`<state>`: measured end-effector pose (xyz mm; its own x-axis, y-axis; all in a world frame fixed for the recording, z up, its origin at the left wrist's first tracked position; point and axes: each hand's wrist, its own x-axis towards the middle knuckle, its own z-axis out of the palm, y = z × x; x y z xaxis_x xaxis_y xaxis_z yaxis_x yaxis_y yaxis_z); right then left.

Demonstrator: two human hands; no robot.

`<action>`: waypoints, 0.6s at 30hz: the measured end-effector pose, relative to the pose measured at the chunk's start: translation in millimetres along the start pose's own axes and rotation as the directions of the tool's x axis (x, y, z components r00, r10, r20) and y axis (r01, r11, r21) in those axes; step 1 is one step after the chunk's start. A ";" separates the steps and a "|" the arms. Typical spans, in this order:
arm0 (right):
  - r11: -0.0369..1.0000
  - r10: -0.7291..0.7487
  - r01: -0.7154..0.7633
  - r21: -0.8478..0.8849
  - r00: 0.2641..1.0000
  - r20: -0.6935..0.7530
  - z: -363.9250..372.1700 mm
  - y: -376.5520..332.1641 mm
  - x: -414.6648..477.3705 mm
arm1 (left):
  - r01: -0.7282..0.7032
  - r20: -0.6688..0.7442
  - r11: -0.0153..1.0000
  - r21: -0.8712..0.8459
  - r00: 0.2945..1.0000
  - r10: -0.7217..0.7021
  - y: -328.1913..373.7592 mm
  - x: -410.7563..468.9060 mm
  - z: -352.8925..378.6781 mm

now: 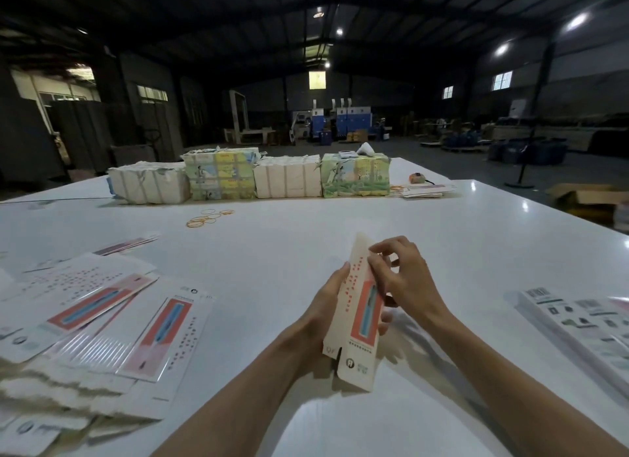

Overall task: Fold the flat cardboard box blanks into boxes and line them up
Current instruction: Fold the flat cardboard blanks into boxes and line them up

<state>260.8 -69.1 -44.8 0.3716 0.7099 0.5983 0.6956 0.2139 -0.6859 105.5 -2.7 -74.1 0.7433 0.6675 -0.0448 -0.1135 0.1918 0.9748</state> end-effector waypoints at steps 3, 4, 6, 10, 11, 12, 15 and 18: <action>0.993 0.065 -0.063 0.097 0.998 -0.016 -7.3 -5.3 5.3 | 0.012 0.135 1.000 0.013 0.991 -0.013 12.3 -11.8 4.8; 0.988 0.091 -0.090 0.127 0.996 -0.006 -8.6 -6.6 6.8 | 0.028 0.171 1.000 0.001 0.985 -0.028 13.2 -11.1 3.4; 0.974 0.148 -0.150 0.172 0.989 0.027 -10.8 -8.3 10.1 | 0.061 0.214 0.998 -0.025 0.975 -0.055 12.7 -9.6 2.9; 0.933 0.215 -0.237 0.270 0.971 0.109 -20.4 -10.2 14.1 | 0.115 0.298 0.993 0.035 0.947 -0.120 19.0 -10.7 9.2; 0.923 0.213 -0.242 0.299 0.969 0.126 -23.3 -10.3 14.4 | 0.118 0.313 0.992 0.046 0.941 -0.127 19.0 -9.5 8.8; 0.912 0.206 -0.244 0.329 0.968 0.145 -26.0 -10.3 15.0 | 0.112 0.328 0.992 0.055 0.937 -0.124 19.4 -9.1 7.9; 0.854 0.171 -0.247 0.458 0.964 0.201 -31.1 -11.0 14.8 | 0.107 0.351 0.994 0.033 0.930 -0.112 21.8 -8.5 9.2; 0.794 0.130 -0.237 0.560 0.966 0.223 -30.9 -13.6 13.7 | 0.143 0.274 0.989 -0.024 0.953 -0.131 22.3 -7.7 17.6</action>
<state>275.4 -83.0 -14.5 0.3122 0.8635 0.3960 0.1194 0.3779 -0.9181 108.8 -16.2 -48.2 0.9035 0.4142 -0.1103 -0.0222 0.3023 0.9530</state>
